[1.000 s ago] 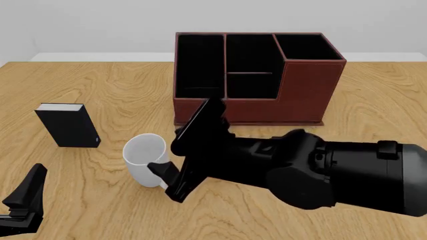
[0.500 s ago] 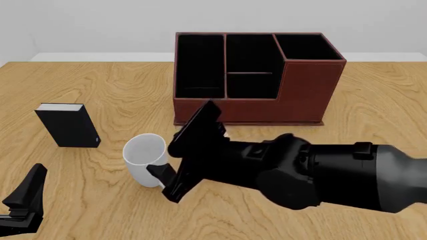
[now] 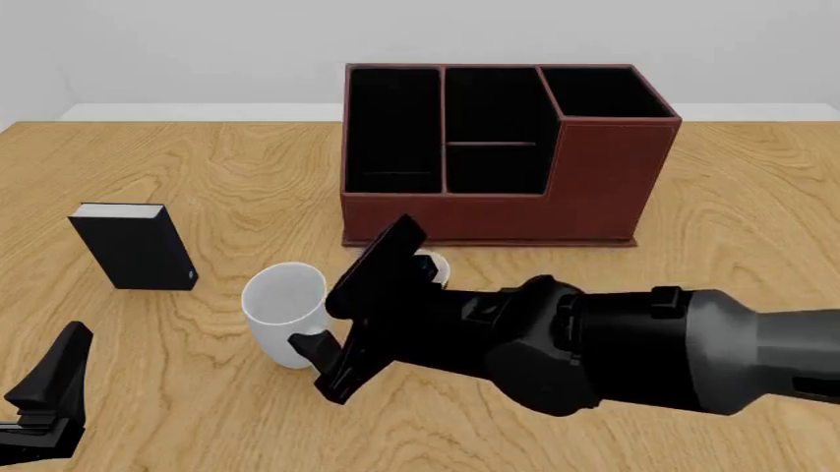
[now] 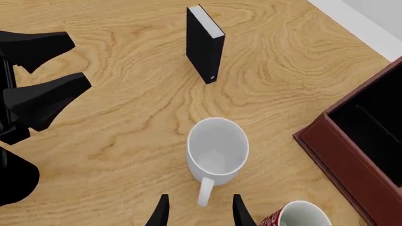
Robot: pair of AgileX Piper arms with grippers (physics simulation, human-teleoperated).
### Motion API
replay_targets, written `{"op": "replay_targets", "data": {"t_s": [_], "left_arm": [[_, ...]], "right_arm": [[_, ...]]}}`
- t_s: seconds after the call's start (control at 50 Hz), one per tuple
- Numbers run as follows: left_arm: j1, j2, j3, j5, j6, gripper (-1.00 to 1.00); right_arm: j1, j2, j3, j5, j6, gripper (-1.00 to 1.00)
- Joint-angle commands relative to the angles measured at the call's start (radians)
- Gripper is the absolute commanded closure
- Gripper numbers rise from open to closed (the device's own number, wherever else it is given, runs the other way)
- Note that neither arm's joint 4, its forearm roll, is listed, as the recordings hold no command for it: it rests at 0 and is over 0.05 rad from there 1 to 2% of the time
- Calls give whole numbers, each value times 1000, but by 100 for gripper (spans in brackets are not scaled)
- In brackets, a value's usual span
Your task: Pick up the white mug and place it to the right of the caddy.
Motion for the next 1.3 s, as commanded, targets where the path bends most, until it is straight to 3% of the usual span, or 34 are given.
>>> {"op": "replay_targets", "data": {"t_s": [0.02,1.3], "left_arm": [[0,0,0,0,0,-100],[0,0,0,0,0,-100]], "right_arm": [[-4,28,8,-21,20,-100],[-35,182,-40,-89,61,-100]]}}
